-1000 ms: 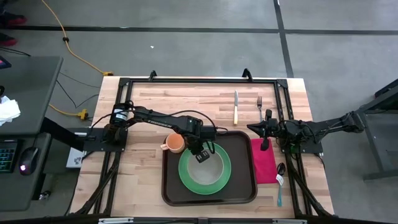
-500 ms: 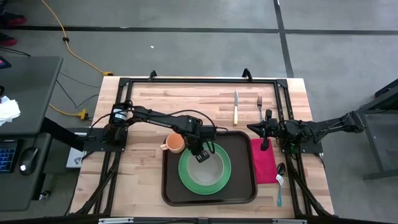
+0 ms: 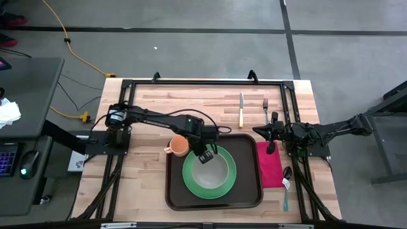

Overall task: Set up tray
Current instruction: Put the white bowl on the green plate on the brown serving tray, then put the red napkin beside the green plate on the tray

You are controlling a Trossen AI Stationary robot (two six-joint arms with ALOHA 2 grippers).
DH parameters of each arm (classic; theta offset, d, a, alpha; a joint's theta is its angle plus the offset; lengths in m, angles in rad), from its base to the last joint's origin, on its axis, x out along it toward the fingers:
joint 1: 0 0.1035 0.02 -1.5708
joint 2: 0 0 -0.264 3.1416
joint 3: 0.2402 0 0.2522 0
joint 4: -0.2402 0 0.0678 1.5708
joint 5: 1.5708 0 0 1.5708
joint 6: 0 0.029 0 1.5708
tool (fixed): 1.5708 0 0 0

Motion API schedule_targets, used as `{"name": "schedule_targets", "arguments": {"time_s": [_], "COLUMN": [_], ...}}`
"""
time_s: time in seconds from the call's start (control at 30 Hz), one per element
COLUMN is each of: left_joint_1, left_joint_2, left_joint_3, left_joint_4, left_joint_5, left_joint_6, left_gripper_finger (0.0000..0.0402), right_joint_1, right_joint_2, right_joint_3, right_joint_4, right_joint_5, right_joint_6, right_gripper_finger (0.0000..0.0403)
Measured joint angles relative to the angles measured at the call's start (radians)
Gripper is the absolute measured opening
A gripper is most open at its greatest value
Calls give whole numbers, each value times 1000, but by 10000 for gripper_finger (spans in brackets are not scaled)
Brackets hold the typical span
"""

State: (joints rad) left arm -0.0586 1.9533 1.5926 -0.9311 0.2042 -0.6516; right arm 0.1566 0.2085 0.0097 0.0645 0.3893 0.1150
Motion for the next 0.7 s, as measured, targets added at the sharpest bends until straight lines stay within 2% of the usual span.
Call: {"name": "schedule_targets", "arguments": {"time_s": [0.23, 0.33, 0.5, 0.7], "left_joint_1": [0, 0, 0, -14], "left_joint_2": [-60, -74, -74, -74], "left_joint_3": [2, 44, 208, 408], "left_joint_4": [-7, -39, -170, -383], "left_joint_5": [-6, -18, -76, -202], "left_joint_6": [-10, -8, 46, 72], "left_gripper_finger": [62, 63, 60, 62], "right_joint_1": [0, 0, 0, 0], "right_joint_2": [10, 20, 28, 35], "right_joint_3": [0, 0, 0, 0], "right_joint_4": [0, 0, 0, 1], "right_joint_5": [0, 0, 0, 19], "right_joint_6": [0, 0, 0, 24], "right_gripper_finger": [0, 0, 0, 0]}}
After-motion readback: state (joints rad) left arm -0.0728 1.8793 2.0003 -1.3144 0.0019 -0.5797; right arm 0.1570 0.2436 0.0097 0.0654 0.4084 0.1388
